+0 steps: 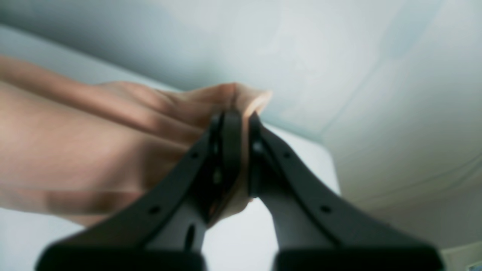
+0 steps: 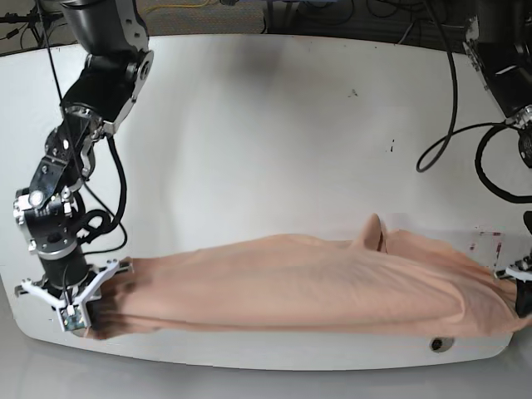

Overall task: Fold the T-shirt properly
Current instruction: 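Pull both grippers apart, stretching the shirt lengthwise across the table, then hold the shirt with the right gripper and lower the left gripper toward the table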

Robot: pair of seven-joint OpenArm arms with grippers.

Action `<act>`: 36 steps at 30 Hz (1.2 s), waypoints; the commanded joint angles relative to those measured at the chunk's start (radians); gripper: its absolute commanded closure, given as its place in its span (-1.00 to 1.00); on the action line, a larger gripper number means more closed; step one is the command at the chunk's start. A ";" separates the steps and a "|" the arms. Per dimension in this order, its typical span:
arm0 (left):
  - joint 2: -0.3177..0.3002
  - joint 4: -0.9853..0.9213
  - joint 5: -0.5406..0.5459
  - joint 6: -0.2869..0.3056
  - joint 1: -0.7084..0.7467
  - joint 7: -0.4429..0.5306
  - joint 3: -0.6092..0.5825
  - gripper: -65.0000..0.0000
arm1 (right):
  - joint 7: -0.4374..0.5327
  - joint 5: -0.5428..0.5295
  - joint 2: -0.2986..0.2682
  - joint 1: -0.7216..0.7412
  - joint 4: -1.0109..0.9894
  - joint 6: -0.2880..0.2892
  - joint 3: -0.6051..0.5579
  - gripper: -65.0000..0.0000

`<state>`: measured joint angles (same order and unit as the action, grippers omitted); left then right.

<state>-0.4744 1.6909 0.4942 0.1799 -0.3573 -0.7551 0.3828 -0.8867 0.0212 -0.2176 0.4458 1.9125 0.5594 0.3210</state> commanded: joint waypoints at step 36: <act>0.055 0.154 -0.004 0.106 0.740 0.029 0.213 1.00 | 0.037 -0.004 0.140 -0.580 0.054 -0.003 0.139 0.93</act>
<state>-0.4015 1.8313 0.4904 0.2916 0.3534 -0.7563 0.5671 -0.8715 0.0212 -0.0692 -0.1219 1.9438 0.5617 0.4541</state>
